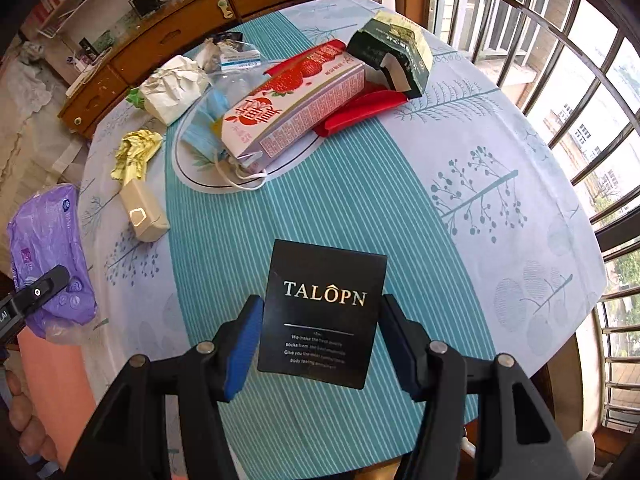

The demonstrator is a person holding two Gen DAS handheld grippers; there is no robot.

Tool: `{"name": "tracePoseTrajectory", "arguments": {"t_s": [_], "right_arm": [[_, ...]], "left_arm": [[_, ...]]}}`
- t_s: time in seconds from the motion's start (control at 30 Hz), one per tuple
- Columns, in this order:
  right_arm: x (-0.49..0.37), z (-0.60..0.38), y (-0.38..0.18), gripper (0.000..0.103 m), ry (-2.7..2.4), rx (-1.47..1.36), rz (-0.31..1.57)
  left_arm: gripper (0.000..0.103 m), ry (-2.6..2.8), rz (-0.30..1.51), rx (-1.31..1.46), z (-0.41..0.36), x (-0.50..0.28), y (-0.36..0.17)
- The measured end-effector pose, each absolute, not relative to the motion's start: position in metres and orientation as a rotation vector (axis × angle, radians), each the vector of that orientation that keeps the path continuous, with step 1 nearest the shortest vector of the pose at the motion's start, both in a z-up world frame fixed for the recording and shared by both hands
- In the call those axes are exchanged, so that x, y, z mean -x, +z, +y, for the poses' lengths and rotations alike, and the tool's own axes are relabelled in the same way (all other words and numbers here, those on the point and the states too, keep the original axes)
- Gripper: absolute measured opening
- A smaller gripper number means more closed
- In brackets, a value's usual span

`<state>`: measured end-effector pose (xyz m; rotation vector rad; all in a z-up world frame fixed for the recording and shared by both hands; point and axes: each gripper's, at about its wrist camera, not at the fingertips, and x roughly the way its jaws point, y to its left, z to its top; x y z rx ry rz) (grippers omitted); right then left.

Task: Collect trash
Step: 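Carry the wipes pack and black card over the bin and release both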

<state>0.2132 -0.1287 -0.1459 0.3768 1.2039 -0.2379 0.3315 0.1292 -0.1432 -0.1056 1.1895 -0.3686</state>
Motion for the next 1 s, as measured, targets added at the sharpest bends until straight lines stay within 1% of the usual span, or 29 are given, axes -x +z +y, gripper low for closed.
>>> {"name": "tracePoseTrajectory", "arguments": {"t_s": [0.2, 0.43, 0.57, 0.77, 1.0], "right_arm": [[-0.177, -0.137, -0.109, 0.059, -0.093, -0.335, 1.153], [-0.125, -0.156, -0.086, 0.059, 0.086, -0.285, 1.108], [-0.09, -0.176, -0.082, 0.059, 0.159, -0.285, 1.103], [-0.042, -0.206, -0.1, 0.059, 0.232, -0.325, 1.146], [-0.001, -0.216, -0.146, 0.059, 0.238, -0.338, 1.239]], "left_arm": [[0.012, -0.326, 1.145, 0.083, 0.106, -0.255, -0.119], [0.013, -0.274, 1.07, 0.072, 0.055, -0.16, -0.091], [0.013, -0.242, 1.05, 0.061, 0.025, -0.108, -0.081], [0.013, -0.218, 1.06, 0.021, -0.013, -0.04, -0.085], [0.013, -0.22, 1.181, -0.027, -0.033, 0.005, -0.124]]}}
